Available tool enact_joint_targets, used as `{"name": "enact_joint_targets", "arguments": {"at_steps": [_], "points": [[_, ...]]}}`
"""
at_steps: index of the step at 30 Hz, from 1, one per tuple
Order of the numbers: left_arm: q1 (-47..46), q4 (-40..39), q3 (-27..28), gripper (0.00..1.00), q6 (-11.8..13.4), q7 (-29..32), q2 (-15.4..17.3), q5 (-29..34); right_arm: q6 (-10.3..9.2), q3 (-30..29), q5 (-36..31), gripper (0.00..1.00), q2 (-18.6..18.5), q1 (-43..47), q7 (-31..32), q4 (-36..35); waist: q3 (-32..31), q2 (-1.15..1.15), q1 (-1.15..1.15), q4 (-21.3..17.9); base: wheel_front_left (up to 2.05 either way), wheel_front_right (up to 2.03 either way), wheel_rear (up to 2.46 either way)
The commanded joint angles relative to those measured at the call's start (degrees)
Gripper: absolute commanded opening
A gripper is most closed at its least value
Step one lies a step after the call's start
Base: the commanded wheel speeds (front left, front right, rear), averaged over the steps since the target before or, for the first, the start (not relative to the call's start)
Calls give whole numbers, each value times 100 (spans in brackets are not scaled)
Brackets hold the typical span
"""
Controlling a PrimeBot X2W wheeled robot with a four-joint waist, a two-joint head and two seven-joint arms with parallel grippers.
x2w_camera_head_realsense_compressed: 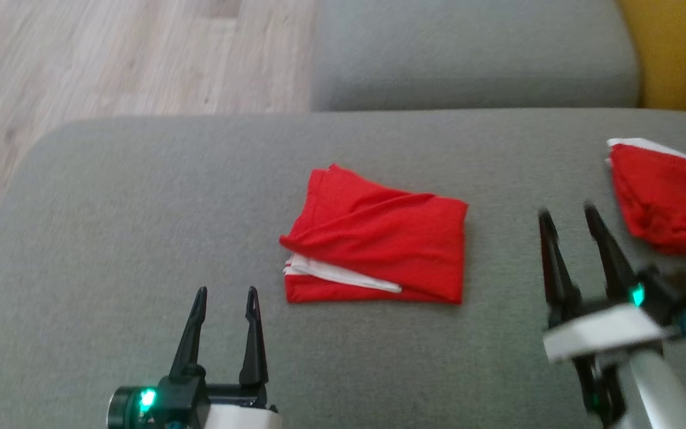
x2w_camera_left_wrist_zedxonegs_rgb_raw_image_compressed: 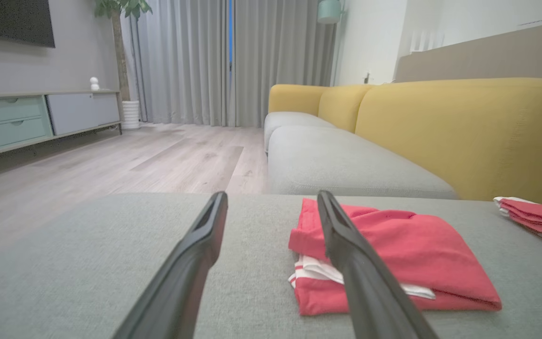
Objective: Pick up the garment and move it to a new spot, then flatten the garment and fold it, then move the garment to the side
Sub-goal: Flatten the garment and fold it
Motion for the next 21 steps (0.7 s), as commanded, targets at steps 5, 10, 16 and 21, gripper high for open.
{"name": "enact_joint_targets", "arguments": {"at_steps": [5, 10, 16, 21], "points": [[106, -117, 306, 100, -8, -47, -29, 175, -10, -169, -272, 100, 104, 784, -59, -355, -385, 0, 1, -316, 0, 0, 0], [409, 0, 375, 100, -33, -47, -29, 268, -10, -192, -326, 100, 212, 1364, -59, -369, -496, 0, 1, -356, 0, 0, 0], [517, 88, 475, 100, -82, -47, -29, 299, -10, -272, -344, 100, 326, 1629, -60, -431, -560, 0, 1, -363, 0, 0, 0], [504, 199, 516, 100, -148, -47, -29, 332, -10, -253, -398, 100, 363, 1691, -60, -425, -586, 0, 1, -354, 0, 0, 0]]}}
